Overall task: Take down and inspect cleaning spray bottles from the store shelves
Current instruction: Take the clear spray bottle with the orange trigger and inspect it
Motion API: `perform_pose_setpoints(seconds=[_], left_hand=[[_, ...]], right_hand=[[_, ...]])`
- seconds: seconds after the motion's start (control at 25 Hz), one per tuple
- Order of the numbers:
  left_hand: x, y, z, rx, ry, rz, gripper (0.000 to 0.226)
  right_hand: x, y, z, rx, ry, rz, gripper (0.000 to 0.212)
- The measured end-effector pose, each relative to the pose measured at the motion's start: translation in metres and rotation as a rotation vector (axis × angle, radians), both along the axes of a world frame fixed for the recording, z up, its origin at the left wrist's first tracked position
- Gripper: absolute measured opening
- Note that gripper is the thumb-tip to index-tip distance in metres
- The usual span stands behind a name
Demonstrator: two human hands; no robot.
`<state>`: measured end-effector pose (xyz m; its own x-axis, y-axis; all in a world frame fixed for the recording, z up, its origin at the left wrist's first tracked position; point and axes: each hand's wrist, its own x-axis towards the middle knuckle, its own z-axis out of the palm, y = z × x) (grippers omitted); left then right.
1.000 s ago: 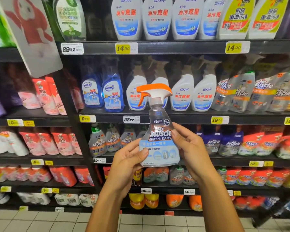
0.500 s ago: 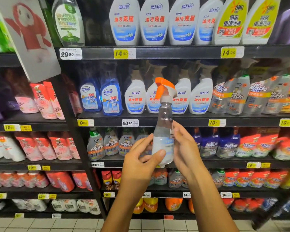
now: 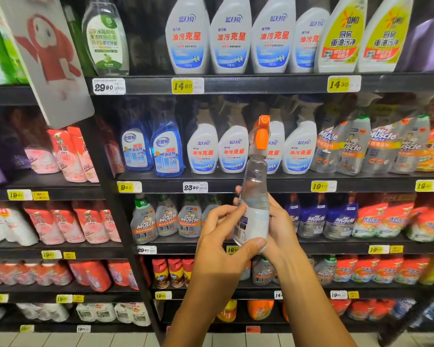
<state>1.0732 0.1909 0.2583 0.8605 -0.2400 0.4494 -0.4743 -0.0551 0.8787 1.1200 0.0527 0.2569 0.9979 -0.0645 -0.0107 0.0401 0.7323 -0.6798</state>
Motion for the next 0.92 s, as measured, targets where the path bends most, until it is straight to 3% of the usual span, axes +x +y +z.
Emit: perform_pose_setpoints(seconds=[0.32, 0.48, 0.6, 0.92], left_hand=[[0.015, 0.005, -0.003, -0.176, 0.08, -0.101, 0.047], [0.033, 0.013, -0.015, -0.355, 0.205, -0.126, 0.039], [0.04, 0.019, -0.023, -0.462, 0.304, -0.178, 0.047], [0.05, 0.021, -0.02, -0.413, 0.348, -0.318, 0.043]], right_hand=[[-0.005, -0.004, 0.008, -0.18, -0.106, -0.212, 0.028], [-0.014, -0.013, 0.019, -0.536, -0.201, -0.279, 0.024], [-0.017, -0.024, 0.036, -0.747, -0.268, -0.193, 0.025], [0.001, -0.034, 0.091, -0.76, -0.311, 0.12, 0.031]])
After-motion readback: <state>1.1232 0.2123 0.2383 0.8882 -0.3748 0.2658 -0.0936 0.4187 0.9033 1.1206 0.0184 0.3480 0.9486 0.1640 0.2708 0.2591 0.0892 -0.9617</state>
